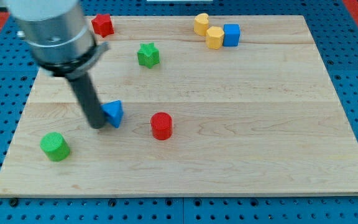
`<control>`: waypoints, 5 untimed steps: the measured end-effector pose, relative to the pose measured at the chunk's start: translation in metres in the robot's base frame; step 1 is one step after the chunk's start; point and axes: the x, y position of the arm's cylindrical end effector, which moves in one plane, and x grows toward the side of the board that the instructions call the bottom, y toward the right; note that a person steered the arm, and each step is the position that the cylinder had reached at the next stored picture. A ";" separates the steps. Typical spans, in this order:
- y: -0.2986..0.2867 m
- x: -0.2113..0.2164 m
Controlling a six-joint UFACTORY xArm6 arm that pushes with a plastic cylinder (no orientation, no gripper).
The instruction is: Slide the triangle into the yellow blocks
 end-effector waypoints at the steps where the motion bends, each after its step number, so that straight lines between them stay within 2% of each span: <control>1: 0.064 -0.032; 2: 0.074 -0.093; 3: 0.101 -0.053; 4: 0.055 -0.042; 5: 0.055 -0.098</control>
